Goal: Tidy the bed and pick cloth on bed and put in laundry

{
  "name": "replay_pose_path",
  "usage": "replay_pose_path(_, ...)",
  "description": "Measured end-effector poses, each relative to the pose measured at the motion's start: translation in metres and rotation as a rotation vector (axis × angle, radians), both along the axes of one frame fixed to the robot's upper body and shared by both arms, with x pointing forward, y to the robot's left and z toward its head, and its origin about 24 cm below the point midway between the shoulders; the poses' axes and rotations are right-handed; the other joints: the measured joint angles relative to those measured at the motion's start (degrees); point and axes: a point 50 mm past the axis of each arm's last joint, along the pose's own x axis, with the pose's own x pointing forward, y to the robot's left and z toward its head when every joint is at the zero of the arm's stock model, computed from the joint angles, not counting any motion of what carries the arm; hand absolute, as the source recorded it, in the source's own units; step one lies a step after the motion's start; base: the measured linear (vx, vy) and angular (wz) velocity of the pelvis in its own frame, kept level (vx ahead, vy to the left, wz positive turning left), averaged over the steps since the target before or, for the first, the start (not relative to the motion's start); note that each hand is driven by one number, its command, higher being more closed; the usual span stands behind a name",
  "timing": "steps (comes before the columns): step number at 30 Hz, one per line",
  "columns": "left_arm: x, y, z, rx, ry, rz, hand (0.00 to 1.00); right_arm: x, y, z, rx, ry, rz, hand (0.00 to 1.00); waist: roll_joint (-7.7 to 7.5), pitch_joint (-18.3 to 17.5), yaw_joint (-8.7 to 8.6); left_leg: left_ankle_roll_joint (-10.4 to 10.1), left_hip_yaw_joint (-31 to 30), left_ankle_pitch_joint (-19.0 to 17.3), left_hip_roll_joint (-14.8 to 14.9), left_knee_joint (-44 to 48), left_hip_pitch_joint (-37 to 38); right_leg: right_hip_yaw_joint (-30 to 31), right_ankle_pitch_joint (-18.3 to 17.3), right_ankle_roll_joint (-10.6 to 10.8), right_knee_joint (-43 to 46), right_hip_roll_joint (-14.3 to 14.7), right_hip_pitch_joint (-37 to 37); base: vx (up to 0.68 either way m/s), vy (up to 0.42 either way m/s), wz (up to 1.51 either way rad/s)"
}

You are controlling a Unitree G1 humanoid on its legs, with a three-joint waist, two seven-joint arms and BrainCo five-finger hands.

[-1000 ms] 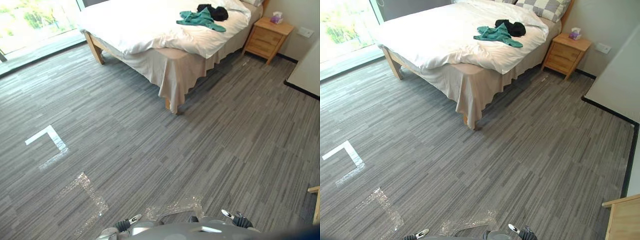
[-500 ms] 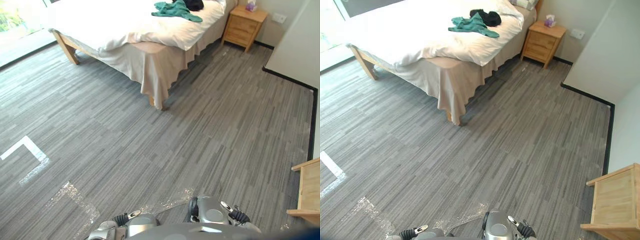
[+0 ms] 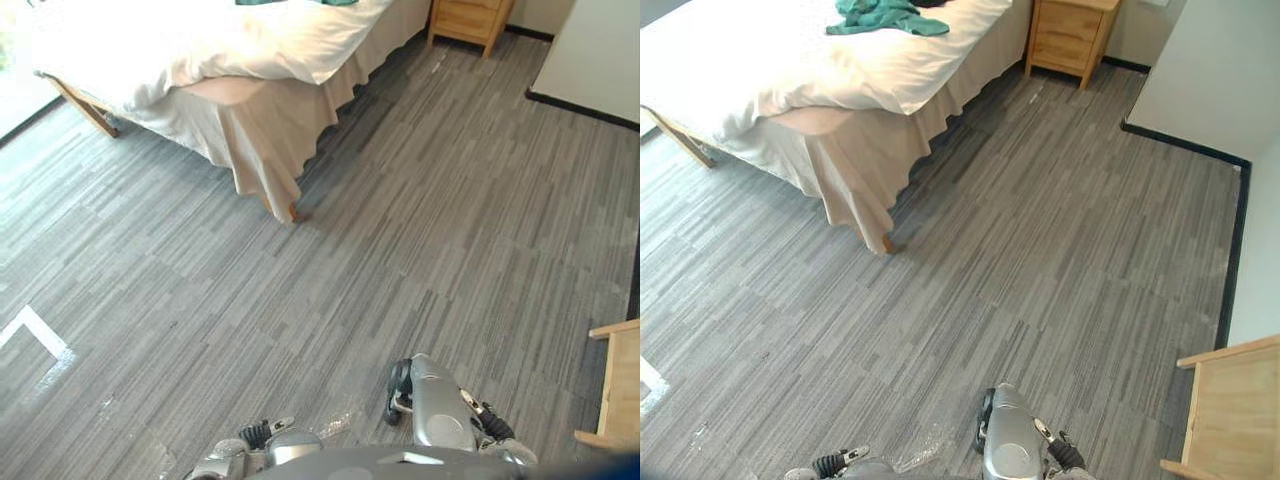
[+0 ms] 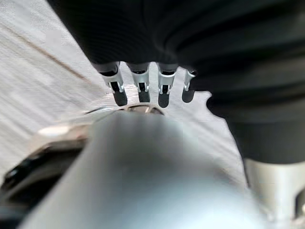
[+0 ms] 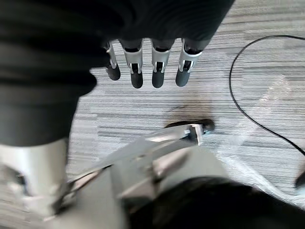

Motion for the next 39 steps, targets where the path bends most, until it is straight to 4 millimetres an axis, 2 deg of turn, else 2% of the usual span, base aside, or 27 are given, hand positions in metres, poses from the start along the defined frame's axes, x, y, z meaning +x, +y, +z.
replay_pose_path(1,0.0,0.0,0.0,0.0,0.0,0.0,0.0,0.0,0.0,0.0,0.0,0.0,0.0,0.0,0.0,0.0,0.0,0.0,0.0,0.0,0.0,0.0,0.0,0.0,0.0,0.0,0.0,0.0,0.0,0.35,-0.121,-0.22)
replay_pose_path(2,0.009,-0.006,0.003,-0.026,-0.069,0.029,0.0,0.002,-0.002,0.001,-0.006,-0.007,0.039,0.0,-0.25,-0.19,0.81,-1.46,-4.49,-3.84,-5.02,6.31,-4.71,1.18,3.33,-1.23,-7.88,1.89,6.8,0.34,-0.064,-0.46)
replay_pose_path(3,0.015,-0.008,0.006,-0.051,-0.115,0.034,0.0,0.007,-0.002,0.002,-0.004,-0.019,0.066,0.0,-0.53,-0.3,1.68,-1.67,-4.93,-5.3,-8.77,4.25,-6.74,2.33,4.84,-1.75,-11.67,2.41,9.6,0.41,-0.032,-0.69)
replay_pose_path(6,0.021,-0.007,0.009,-0.086,-0.164,0.056,0.0,0.022,0.003,0.005,0.018,-0.071,0.085,0.0,-0.94,-0.06,3.38,-0.95,-4.74,-6.96,-16.53,-8.51,-12.8,6.21,6.04,-1.43,-17.53,2.59,14.58,0.35,0.054,-0.75)
replay_pose_path(7,0.022,-0.007,0.01,-0.097,-0.172,0.07,0.0,0.022,0.006,0.005,0.029,-0.074,0.086,0.0,-1.02,0.04,3.64,-0.96,-4.6,-6.73,-18.21,-12.03,-14.98,7.35,5.52,-1.74,-19.0,2.37,16.47,0.33,0.135,-0.62)
replay_pose_path(8,0.022,-0.006,0.01,-0.107,-0.181,0.095,0.0,0.023,0.009,0.005,0.044,-0.082,0.087,0.0,-1.23,0.21,3.85,-0.58,-3.94,-4.42,-19.66,-16.74,-17.82,8.51,4.69,-0.81,-20.35,1.64,18.75,0.38,0.18,-0.58)
replay_pose_path(10,0.02,-0.005,0.01,-0.108,-0.186,0.121,0.0,0.022,0.01,0.005,0.046,-0.087,0.102,0.0,-1.03,0.35,3.69,-1.4,-2.45,2.59,-19.76,-27.25,-20.31,9.91,3.5,1.13,-22.2,1.1,22.14,0.32,0.181,-0.47)
replay_pose_path(12,0.017,-0.004,0.01,-0.111,-0.183,0.142,0.0,0.02,0.011,0.006,0.045,-0.098,0.124,0.0,-0.85,0.41,3.71,-2.76,-1.31,8.05,-18.02,-36.76,-21.77,11.66,1.61,3.7,-24.22,1.14,26.7,0.42,0.269,-0.48)
replay_pose_path(13,0.015,-0.004,0.009,-0.108,-0.175,0.147,0.0,0.019,0.011,0.006,0.042,-0.105,0.129,0.0,-0.52,0.51,3.81,-2.04,-0.07,10.88,-15.94,-37.41,-22.19,12.91,-0.55,5.7,-24.52,1.24,29.38,0.38,0.278,-0.39)
replay_pose_path(14,0.014,-0.001,0.009,-0.102,-0.172,0.145,0.0,0.019,0.013,0.005,0.046,-0.105,0.133,0.0,-1.06,0.6,3.89,-0.98,0.6,13.47,-16.02,-36.0,-22.47,13.07,-1.26,5.7,-24.57,0.76,30.11,0.42,0.288,-0.29)
replay_pose_path(15,0.016,0.004,0.01,-0.085,-0.176,0.145,0.0,0.021,0.015,0.005,0.048,-0.107,0.151,0.0,-1.74,0.54,4.39,0.06,2.27,14.31,-16.21,-33.35,-22.99,13.11,-1.22,6.01,-24.78,-0.34,30.96,0.61,0.389,-0.16)
replay_pose_path(16,0.026,0.008,0.013,-0.071,-0.199,0.14,0.0,0.023,0.023,0.005,0.063,-0.111,0.172,0.0,-2.98,0.48,4.79,0.93,4.31,13.74,-16.43,-30.66,-24.68,12.63,0.83,6.16,-25.15,-1.23,30.68,0.6,0.368,-0.18)
replay_pose_path(17,0.03,0.009,0.014,-0.069,-0.21,0.137,0.0,0.027,0.026,0.005,0.07,-0.119,0.181,0.0,-3.22,0.67,5.12,2.05,5.77,13.01,-16.51,-29.37,-25.02,11.61,1.94,6.27,-24.92,-1.93,30.55,0.55,0.363,-0.04)
replay_pose_path(19,0.035,0.008,0.016,-0.065,-0.218,0.143,0.0,0.031,0.032,0.005,0.087,-0.115,0.19,0.0,-3.3,0.66,5.03,6.94,8.08,8.76,-17.21,-23.86,-25.49,10.58,3.72,8.02,-21.83,-4.38,30.5,0.42,0.308,0.07)
replay_pose_path(20,0.036,0.008,0.016,-0.058,-0.218,0.149,0.0,0.033,0.035,0.004,0.092,-0.114,0.198,0.0,-3.49,0.55,5.09,7.74,8.48,6.42,-17.35,-21.38,-25.46,10.53,3.58,9.62,-18.99,-5.54,30.08,0.38,0.276,-0.1)
replay_pose_path(21,0.035,0.009,0.016,-0.048,-0.211,0.161,0.0,0.036,0.036,0.005,0.088,-0.117,0.215,0.0,-4.11,0.1,5.12,9.81,9.5,2.65,-17.77,-18.05,-25.32,10.7,3.18,13.22,-11.88,-7.9,27.82,0.35,0.25,-0.21)
replay_pose_path(22,0.034,0.012,0.015,-0.036,-0.198,0.164,0.0,0.037,0.039,0.005,0.094,-0.121,0.216,0.0,-4.95,-0.4,5.14,10.88,10.49,0.83,-18.83,-17.19,-24.37,11.3,3.58,14.53,-4.19,-10.28,24.89,0.33,0.234,-0.23)
replay_pose_path(24,0.034,0.015,0.015,-0.027,-0.188,0.162,0.0,0.038,0.043,0.005,0.1,-0.126,0.222,0.0,-6.26,-1.3,4.95,10.53,10.82,-0.13,-21.85,-19.35,-21.5,12.68,7.79,17.42,9.4,-13.98,18.44,0.27,0.191,-0.05)
replay_pose_path(25,0.035,0.014,0.016,-0.027,-0.189,0.161,0.0,0.038,0.043,0.005,0.1,-0.126,0.222,0.0,-6.4,-1.3,4.75,10.49,10.59,-0.07,-22.66,-20.71,-20.06,12.82,7.11,17.68,12.12,-14.07,17.05,0.32,0.213,0.07)
replay_pose_path(26,0.036,0.011,0.015,-0.035,-0.191,0.157,0.0,0.037,0.041,0.005,0.096,-0.124,0.217,0.0,-6.23,-1.4,4.83,10.4,10.02,0.15,-23.49,-23.19,-17.04,12.86,4.33,17.87,14.03,-12.72,15.08,0.29,0.172,0.21)
replay_pose_path(28,0.037,0.0,0.014,-0.056,-0.188,0.125,0.0,0.037,0.039,0.006,0.09,-0.13,0.201,0.0,-5.09,-1.99,4.24,10.18,7.37,0.38,-23.78,-26.01,-13.83,11.04,0.42,16.72,10.96,-8.19,13.14,0.24,0.122,0.47)
replay_pose_path(29,0.04,-0.011,0.013,-0.079,-0.186,0.1,0.0,0.038,0.038,0.007,0.094,-0.143,0.182,0.0,-4.83,-1.96,3.49,9.4,5.27,0.9,-24.2,-28.57,-11.53,10.3,-0.71,14.88,7.12,-5.31,11.57,0.16,0.058,0.79)
replay_pose_path(31,0.048,-0.019,0.015,-0.087,-0.186,0.046,0.0,0.037,0.036,0.008,0.103,-0.162,0.144,0.0,-4.35,-1.81,2.82,7.84,1.22,1.86,-25.32,-32.76,-8.76,9.67,-0.77,13.63,0.78,-2.45,8.13,0.21,0.035,0.95)
replay_pose_path(33,0.051,-0.027,0.015,-0.107,-0.194,0.044,0.0,0.035,0.033,0.009,0.108,-0.177,0.107,0.0,-4.62,-1.82,2.01,7.95,-0.93,1.78,-25.89,-36.7,-5.35,9.77,2.62,11.74,-6.59,-2.06,4.5,0.26,-0.011,1.02)
replay_pose_path(36,0.05,-0.028,0.015,-0.11,-0.197,0.057,0.0,0.035,0.031,0.01,0.108,-0.187,0.089,0.0,-4.29,-1.46,1.94,7.43,-3.39,0.93,-25.58,-36.62,-2.21,9.98,11.7,11.8,-17.82,-3.11,0.68,0.33,-0.072,0.74)
replay_pose_path(37,0.049,-0.026,0.014,-0.11,-0.199,0.07,0.0,0.036,0.031,0.01,0.109,-0.189,0.088,0.0,-4.26,-1.39,1.97,6.78,-4.46,-0.84,-25.16,-34.91,-1.47,10.32,14.74,12.22,-22.01,-3.2,0.01,0.35,-0.101,0.49)
replay_pose_path(39,0.047,-0.025,0.014,-0.107,-0.209,0.086,0.0,0.036,0.031,0.01,0.109,-0.194,0.086,0.0,-4.21,-1.35,2.0,5.77,-7.16,-4.3,-24.17,-30.91,-1.01,11.63,16.73,12.27,-25.41,-3.04,-0.92,0.44,-0.164,0.67)
